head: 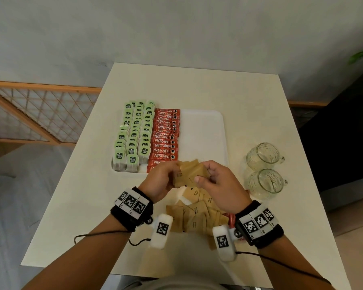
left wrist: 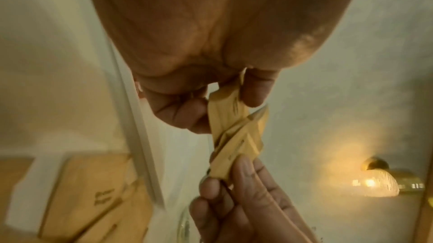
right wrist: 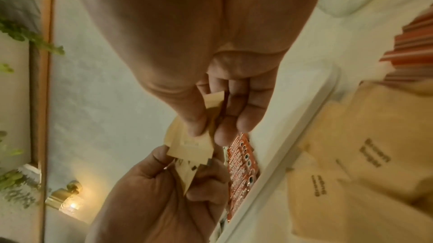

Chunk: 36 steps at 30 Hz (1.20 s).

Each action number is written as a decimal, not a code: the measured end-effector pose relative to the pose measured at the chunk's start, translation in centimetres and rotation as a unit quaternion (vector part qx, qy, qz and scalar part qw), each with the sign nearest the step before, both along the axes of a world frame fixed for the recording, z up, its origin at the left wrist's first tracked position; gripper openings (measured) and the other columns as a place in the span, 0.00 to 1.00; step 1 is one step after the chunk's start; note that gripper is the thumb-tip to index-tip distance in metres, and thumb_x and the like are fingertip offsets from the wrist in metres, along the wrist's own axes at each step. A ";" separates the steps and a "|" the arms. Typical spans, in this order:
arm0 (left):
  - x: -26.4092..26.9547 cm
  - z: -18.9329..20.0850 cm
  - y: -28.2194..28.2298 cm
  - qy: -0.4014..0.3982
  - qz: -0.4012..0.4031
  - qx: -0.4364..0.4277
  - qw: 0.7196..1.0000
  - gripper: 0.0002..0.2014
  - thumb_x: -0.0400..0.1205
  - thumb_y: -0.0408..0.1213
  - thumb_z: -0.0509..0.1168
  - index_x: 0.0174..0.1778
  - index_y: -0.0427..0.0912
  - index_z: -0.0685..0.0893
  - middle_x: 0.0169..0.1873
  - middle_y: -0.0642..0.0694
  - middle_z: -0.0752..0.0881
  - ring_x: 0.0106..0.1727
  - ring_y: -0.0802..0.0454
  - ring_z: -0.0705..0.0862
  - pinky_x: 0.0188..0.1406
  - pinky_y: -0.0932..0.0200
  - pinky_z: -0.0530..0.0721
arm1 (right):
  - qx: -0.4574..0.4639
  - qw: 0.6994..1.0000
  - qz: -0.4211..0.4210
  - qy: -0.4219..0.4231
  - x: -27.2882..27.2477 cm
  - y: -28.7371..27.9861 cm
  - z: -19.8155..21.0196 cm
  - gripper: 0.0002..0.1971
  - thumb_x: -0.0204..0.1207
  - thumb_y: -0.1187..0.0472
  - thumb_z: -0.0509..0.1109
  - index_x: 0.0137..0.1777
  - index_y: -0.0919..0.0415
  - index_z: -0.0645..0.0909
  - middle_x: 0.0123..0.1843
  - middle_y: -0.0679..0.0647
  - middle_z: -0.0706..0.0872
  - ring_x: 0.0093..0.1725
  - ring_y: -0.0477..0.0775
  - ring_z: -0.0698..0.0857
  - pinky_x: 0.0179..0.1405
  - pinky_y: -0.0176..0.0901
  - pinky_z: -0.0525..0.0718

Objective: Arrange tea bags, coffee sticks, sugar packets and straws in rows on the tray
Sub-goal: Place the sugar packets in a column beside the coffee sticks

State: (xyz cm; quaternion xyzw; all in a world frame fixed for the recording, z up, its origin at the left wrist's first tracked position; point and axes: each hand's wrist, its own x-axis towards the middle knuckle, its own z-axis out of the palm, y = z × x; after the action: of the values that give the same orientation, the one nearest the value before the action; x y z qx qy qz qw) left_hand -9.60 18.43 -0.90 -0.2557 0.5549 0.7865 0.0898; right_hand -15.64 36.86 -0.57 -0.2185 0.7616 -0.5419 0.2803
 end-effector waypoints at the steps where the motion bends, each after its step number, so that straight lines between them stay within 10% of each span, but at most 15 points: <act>1: 0.1 0.1 0.1 0.011 0.009 0.027 1.000 0.16 0.82 0.33 0.55 0.54 0.34 0.87 0.42 0.42 0.86 0.43 0.47 0.81 0.35 0.58 0.78 | -0.006 1.000 -0.011 -0.007 0.0 -0.3 0.1 0.09 0.83 0.62 0.73 0.60 0.52 0.84 0.51 0.48 0.93 0.48 0.52 0.91 0.57 0.59 0.90; 7: -0.1 -0.1 -0.3 0.049 -0.012 0.072 0.996 0.24 0.86 0.52 0.58 0.67 0.37 0.83 0.53 0.40 0.88 0.51 0.46 0.87 0.41 0.54 0.88 | -0.018 0.998 -0.051 -0.021 -0.4 -1.4 0.1 0.05 0.83 0.62 0.73 0.54 0.52 0.88 0.44 0.51 0.93 0.39 0.51 0.90 0.46 0.50 0.89; 14: 0.5 0.2 -0.4 0.087 -0.070 -0.066 0.992 0.14 0.88 0.37 0.63 0.67 0.41 0.86 0.46 0.43 0.90 0.45 0.53 0.88 0.37 0.60 0.87 | 0.000 0.998 -0.065 0.022 -1.2 -1.4 -0.2 0.06 0.80 0.54 0.77 0.41 0.50 0.87 0.32 0.48 0.87 0.37 0.58 0.87 0.44 0.62 0.88; 21: 0.6 0.2 -0.5 0.069 -0.032 -0.062 0.995 0.12 0.88 0.37 0.63 0.60 0.34 0.86 0.45 0.37 0.92 0.40 0.46 0.90 0.29 0.62 0.85 | -0.031 0.994 -0.093 -0.045 -1.4 -1.0 -0.5 0.04 0.83 0.65 0.73 0.54 0.56 0.85 0.38 0.56 0.92 0.34 0.51 0.88 0.42 0.46 0.89; 29: 0.9 -0.2 -0.8 0.063 -0.028 -0.086 0.994 0.04 0.85 0.37 0.68 0.47 0.40 0.86 0.36 0.46 0.88 0.35 0.53 0.86 0.30 0.60 0.85 | -0.008 0.998 -0.057 -0.010 -1.3 0.3 -1.3 0.11 0.82 0.60 0.74 0.62 0.48 0.83 0.41 0.55 0.92 0.45 0.65 0.88 0.59 0.67 0.86; 36: 1.0 -0.7 -0.4 0.050 0.005 -0.055 0.997 0.12 0.86 0.38 0.68 0.55 0.31 0.83 0.47 0.37 0.90 0.45 0.46 0.90 0.37 0.57 0.88 | -0.001 0.999 0.005 -0.049 -0.1 -0.1 -1.6 0.09 0.82 0.53 0.74 0.59 0.54 0.86 0.46 0.52 0.93 0.48 0.57 0.91 0.59 0.60 0.89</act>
State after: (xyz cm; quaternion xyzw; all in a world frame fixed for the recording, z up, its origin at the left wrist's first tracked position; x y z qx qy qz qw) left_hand -8.63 18.02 -1.60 -0.2233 0.5998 0.7671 0.0433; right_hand -15.74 36.73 -2.20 -0.1954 0.7455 -0.5511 0.3200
